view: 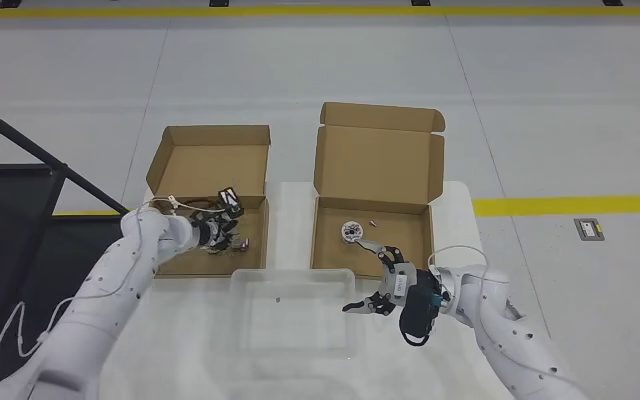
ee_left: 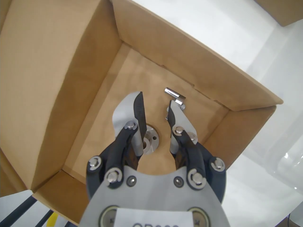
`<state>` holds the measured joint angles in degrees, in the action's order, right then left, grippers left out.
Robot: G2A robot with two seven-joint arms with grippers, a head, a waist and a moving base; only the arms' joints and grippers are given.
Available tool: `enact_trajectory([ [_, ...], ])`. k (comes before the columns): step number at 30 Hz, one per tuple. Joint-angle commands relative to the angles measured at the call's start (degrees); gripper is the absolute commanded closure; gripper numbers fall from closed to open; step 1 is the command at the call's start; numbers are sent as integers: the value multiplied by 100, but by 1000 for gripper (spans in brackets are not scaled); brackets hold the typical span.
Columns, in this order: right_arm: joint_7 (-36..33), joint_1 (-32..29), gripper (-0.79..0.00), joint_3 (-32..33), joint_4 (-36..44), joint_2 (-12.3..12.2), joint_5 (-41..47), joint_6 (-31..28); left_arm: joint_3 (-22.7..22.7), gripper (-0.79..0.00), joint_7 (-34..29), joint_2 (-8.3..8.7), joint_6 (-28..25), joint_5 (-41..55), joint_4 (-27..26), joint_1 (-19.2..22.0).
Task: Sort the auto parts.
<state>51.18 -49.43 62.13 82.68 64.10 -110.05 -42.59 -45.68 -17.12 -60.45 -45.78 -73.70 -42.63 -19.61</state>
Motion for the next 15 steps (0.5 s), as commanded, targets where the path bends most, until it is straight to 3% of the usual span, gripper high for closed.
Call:
enact_trajectory([
  [1,0,0,-785,0,0,0,0,0,-153,-286,57,38,-99,-22,-71,-4],
  [9,0,0,-785,0,0,0,0,0,-924,-311,68,304,-616,136,-853,-381],
  [15,0,0,-785,0,0,0,0,0,-1868,-308,113,583,-697,787,-1912,-1157],
])
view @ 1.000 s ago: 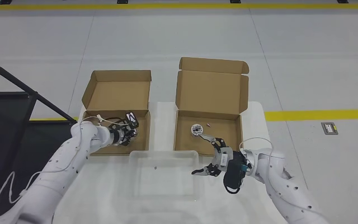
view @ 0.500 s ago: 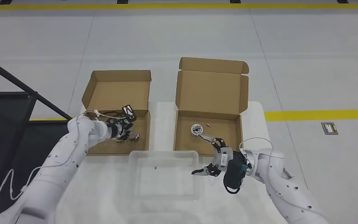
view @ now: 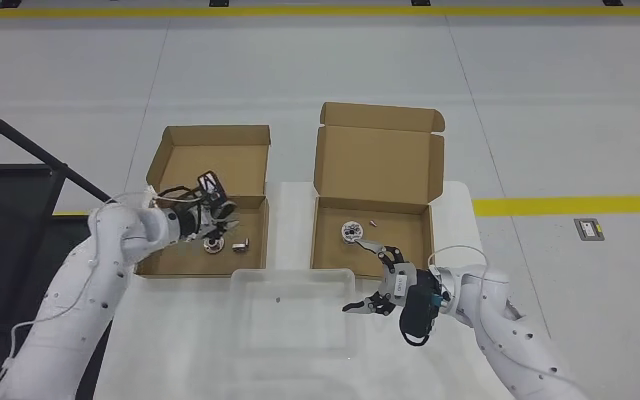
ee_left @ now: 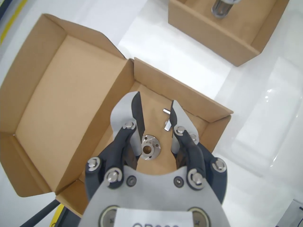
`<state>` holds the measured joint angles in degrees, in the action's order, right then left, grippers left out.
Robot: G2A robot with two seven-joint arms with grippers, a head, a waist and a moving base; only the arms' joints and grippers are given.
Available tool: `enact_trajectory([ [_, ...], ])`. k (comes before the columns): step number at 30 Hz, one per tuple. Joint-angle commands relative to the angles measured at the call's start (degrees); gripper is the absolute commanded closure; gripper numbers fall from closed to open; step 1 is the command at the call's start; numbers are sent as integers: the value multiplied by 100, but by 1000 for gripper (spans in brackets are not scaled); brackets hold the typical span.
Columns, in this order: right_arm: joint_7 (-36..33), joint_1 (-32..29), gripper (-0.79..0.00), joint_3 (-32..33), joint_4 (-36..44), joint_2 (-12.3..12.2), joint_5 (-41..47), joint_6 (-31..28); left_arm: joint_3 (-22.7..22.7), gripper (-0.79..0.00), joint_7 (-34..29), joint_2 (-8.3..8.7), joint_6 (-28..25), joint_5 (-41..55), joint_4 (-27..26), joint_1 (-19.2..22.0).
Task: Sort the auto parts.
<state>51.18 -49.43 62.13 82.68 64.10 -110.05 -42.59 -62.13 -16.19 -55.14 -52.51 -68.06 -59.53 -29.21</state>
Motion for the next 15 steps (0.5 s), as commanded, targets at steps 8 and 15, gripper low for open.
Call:
enact_trajectory([
  [8,0,0,-785,0,0,0,0,0,-1618,-431,-4,370,155,1621,-1829,-1775],
  [15,0,0,-785,0,0,0,0,0,-2604,-785,566,515,-88,2387,-2513,-2943],
])
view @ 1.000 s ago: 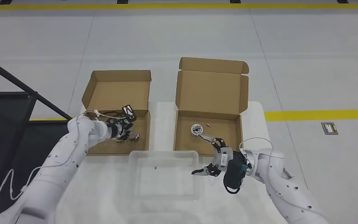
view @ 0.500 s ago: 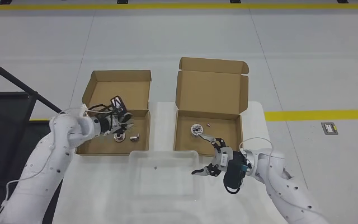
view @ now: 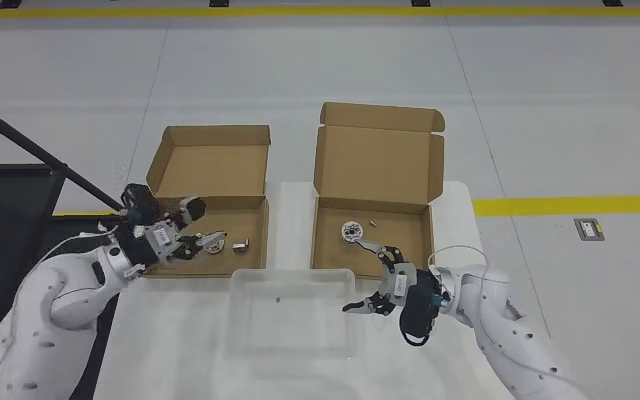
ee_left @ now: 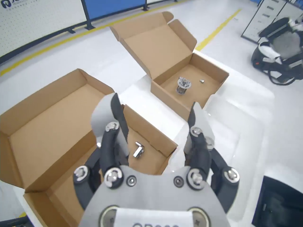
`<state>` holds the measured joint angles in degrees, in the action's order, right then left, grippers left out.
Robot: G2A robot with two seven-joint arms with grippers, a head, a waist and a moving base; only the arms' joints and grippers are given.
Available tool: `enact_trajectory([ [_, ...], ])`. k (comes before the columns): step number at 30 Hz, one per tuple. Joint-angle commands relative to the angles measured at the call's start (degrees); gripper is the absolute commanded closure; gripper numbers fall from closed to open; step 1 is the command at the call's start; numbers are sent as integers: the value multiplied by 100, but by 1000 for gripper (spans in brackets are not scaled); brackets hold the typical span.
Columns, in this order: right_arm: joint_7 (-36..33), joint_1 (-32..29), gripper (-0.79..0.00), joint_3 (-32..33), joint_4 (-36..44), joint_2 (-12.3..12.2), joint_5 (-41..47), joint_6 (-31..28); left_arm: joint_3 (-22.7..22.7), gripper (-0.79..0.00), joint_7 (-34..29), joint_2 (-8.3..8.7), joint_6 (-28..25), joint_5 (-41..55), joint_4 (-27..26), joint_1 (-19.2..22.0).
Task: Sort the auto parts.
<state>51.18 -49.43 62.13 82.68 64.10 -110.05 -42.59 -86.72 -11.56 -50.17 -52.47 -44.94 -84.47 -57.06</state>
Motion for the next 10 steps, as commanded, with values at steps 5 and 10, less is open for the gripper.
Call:
enact_trajectory([
  [5,0,0,-784,0,0,0,0,0,-350,-768,400,38,-442,309,-30,-405],
  [10,0,0,-785,0,0,0,0,0,-348,-784,407,38,-425,310,-23,-408],
])
